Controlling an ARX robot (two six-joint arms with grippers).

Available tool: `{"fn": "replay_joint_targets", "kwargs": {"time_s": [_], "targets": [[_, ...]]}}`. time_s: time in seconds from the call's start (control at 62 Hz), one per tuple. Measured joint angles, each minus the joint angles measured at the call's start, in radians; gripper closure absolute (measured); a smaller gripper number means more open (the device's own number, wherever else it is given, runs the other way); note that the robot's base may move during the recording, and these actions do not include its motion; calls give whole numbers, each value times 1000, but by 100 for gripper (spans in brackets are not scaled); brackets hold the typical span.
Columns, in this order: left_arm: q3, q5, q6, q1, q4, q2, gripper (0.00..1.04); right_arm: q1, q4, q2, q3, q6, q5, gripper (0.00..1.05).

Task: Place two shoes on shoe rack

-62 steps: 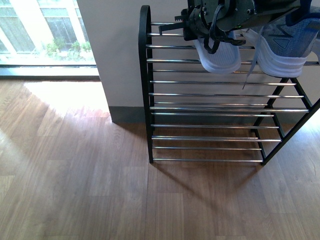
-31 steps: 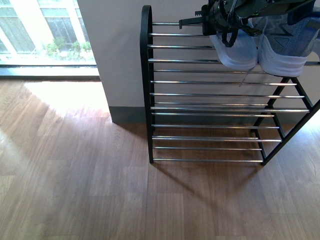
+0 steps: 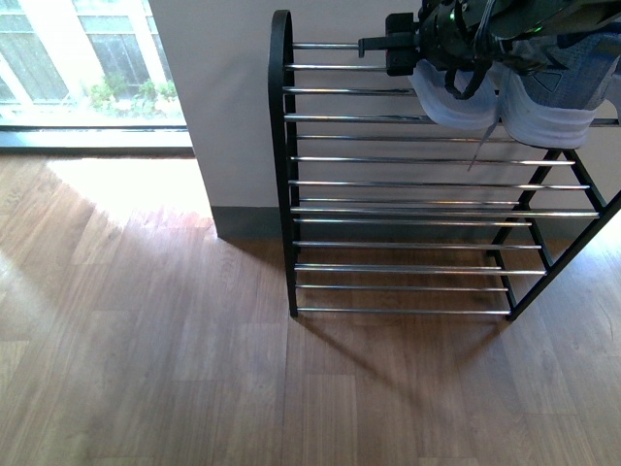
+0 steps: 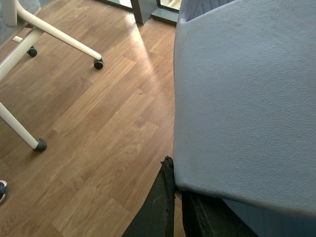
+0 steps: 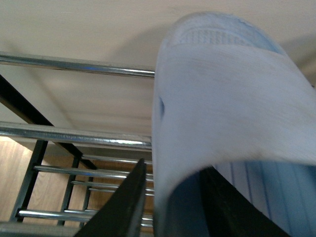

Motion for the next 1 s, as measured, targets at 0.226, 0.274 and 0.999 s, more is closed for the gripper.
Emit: {"fn": "replay_joint_targets", "kwargs": {"time_s": [0.226,0.274,0.999], "targets": [[0,0,0,0,0,0,103,24,6,-197,-175,8,-2,20],[0,0,0,0,0,0,103,27,6,-224,-187,10,-1,11],[0,0,0,0,0,0,103,-174,944,-837,-1300,-67,-132,103]]}}
